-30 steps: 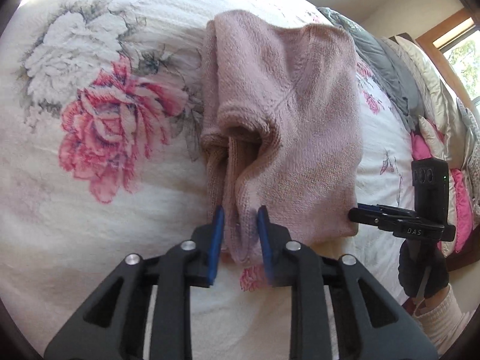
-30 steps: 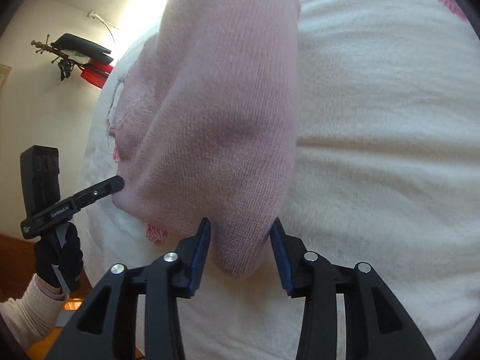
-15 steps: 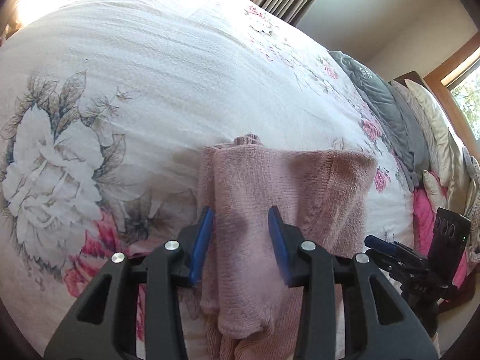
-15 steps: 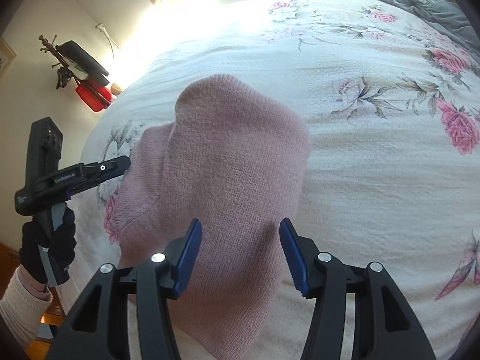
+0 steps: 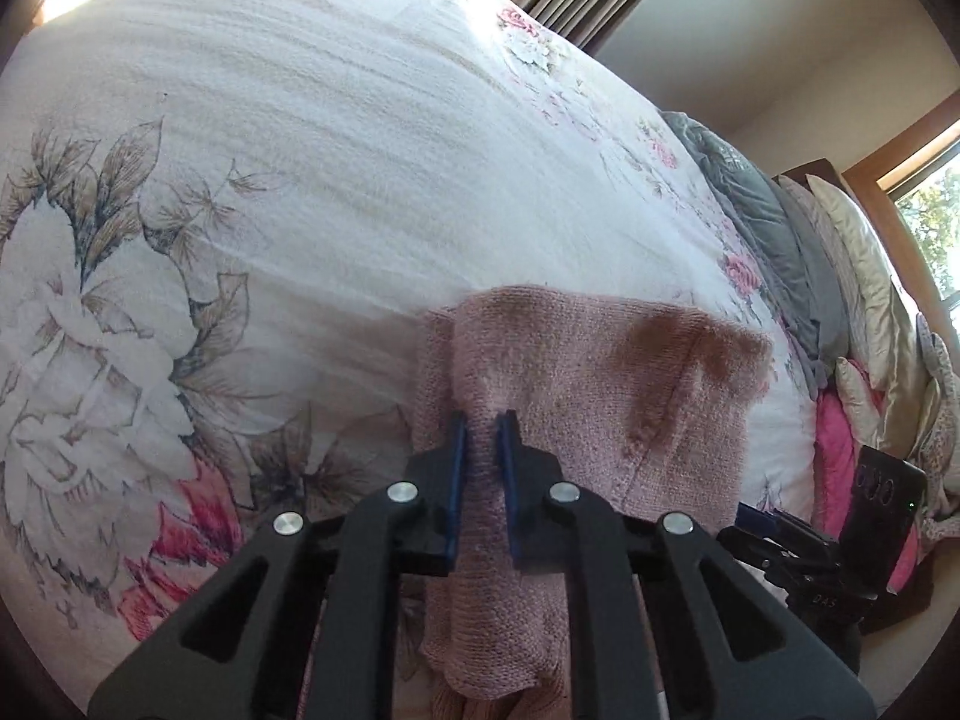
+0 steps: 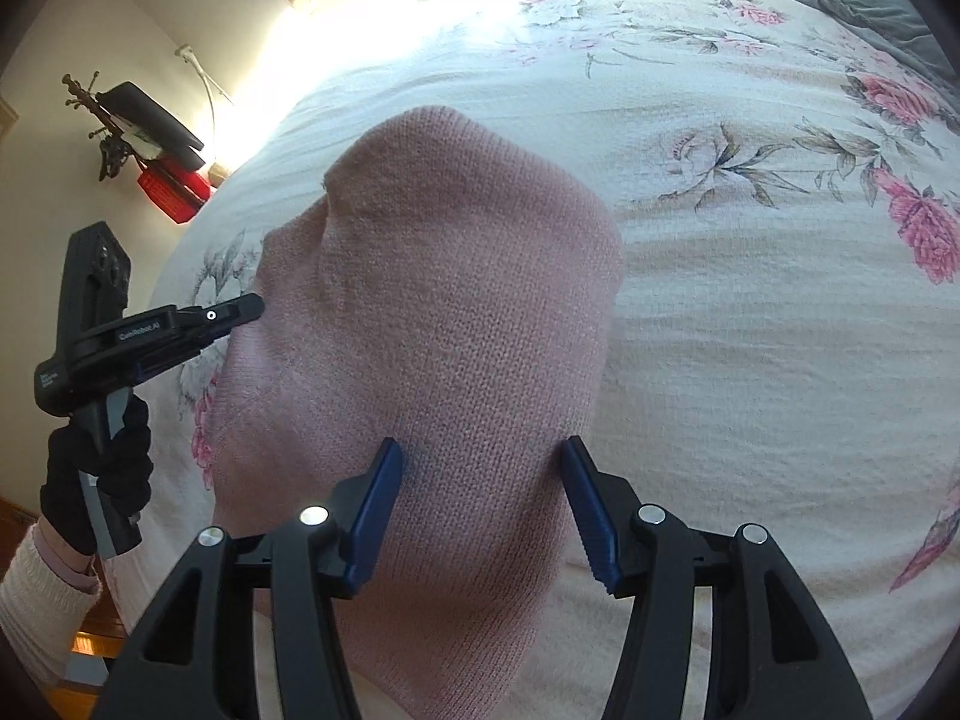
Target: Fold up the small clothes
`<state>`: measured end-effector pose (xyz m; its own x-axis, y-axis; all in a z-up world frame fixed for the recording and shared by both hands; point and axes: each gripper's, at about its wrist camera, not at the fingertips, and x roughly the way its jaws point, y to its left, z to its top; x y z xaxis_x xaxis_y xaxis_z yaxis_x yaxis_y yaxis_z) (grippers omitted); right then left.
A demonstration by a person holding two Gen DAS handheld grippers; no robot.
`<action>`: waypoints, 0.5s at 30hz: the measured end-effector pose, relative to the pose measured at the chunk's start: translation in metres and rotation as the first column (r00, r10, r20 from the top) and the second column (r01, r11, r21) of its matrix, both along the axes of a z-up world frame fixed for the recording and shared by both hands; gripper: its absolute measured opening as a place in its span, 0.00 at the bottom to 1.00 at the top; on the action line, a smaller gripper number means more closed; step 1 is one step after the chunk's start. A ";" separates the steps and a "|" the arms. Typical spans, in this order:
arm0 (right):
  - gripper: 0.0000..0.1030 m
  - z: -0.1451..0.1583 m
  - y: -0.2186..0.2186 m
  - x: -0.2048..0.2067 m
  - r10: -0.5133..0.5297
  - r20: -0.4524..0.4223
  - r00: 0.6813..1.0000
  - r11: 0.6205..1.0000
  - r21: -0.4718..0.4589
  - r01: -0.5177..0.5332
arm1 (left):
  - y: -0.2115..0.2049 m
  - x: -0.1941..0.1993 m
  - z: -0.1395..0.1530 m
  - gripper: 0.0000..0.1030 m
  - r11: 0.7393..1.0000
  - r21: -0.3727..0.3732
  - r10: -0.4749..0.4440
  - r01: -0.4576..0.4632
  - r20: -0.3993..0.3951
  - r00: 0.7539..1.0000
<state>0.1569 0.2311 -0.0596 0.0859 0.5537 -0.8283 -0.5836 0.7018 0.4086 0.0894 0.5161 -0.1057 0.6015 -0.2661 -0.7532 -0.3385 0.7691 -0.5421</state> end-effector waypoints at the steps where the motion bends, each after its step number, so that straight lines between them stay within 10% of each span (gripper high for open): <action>1: 0.55 0.001 -0.003 0.001 -0.004 -0.010 1.000 1.000 0.008 0.005 | 0.000 -0.006 0.005 0.18 1.000 -0.017 -0.006 0.007 0.016 1.000; 3: 0.58 0.005 -0.008 0.002 -0.011 -0.025 1.000 0.999 0.032 0.012 | -0.002 -0.019 0.013 0.44 0.999 -0.029 -0.032 0.033 0.029 0.999; 6: 0.70 0.009 -0.019 0.003 -0.017 -0.052 0.999 0.998 0.064 0.020 | -0.008 -0.036 0.012 0.55 0.995 -0.043 -0.090 0.090 0.011 0.996; 15: 0.75 -0.026 -0.042 0.013 -0.038 -0.233 0.972 0.989 0.128 0.069 | -0.014 -0.036 -0.060 0.60 0.961 -0.254 -0.137 0.112 -0.082 0.987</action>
<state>0.1698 0.1893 -0.0859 -0.0652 0.6612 -0.7474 -0.4263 0.6587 0.6199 0.0534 0.5022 -0.1658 0.4783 -0.5196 -0.7080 -0.3098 0.6545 -0.6897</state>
